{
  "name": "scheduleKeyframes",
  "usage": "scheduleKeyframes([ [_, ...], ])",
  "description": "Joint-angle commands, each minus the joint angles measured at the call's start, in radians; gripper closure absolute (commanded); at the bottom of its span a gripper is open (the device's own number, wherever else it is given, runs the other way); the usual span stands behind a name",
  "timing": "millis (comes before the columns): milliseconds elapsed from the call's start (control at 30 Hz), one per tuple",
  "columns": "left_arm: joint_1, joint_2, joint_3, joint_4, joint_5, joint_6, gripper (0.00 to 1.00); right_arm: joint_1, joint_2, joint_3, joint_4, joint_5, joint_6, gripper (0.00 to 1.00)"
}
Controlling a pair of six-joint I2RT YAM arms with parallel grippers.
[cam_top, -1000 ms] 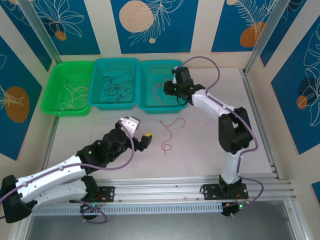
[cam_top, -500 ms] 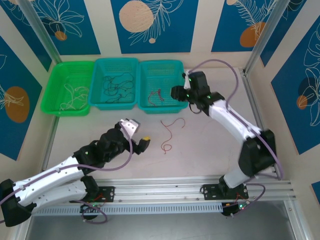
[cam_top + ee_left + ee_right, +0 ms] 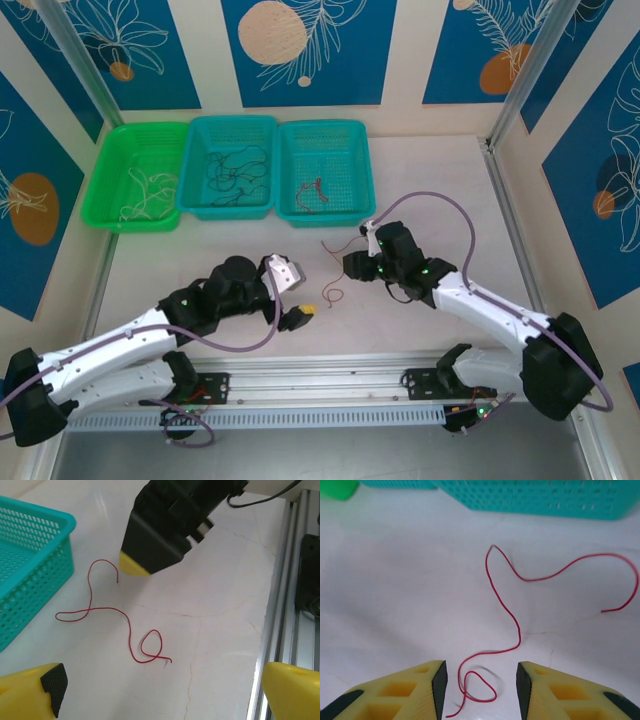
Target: Untangle the cables
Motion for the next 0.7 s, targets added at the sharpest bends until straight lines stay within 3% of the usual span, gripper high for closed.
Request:
scheduleKeyframes([
  [0,0.007,0.018,-0.003,0.035,0.046,0.021,0.0,0.009,0.08,-0.006,0.089,0.003,-0.013,0.57],
  [433,0.007,-0.007,-0.026,0.03,0.018,-0.01,0.0,0.008,0.476,0.091,0.305,-0.004,-0.016,0.6],
  [667,0.007,-0.07,-0.077,0.065,0.004,-0.025,0.0,0.014,0.438,0.049,0.292,0.022,-0.006,0.92],
])
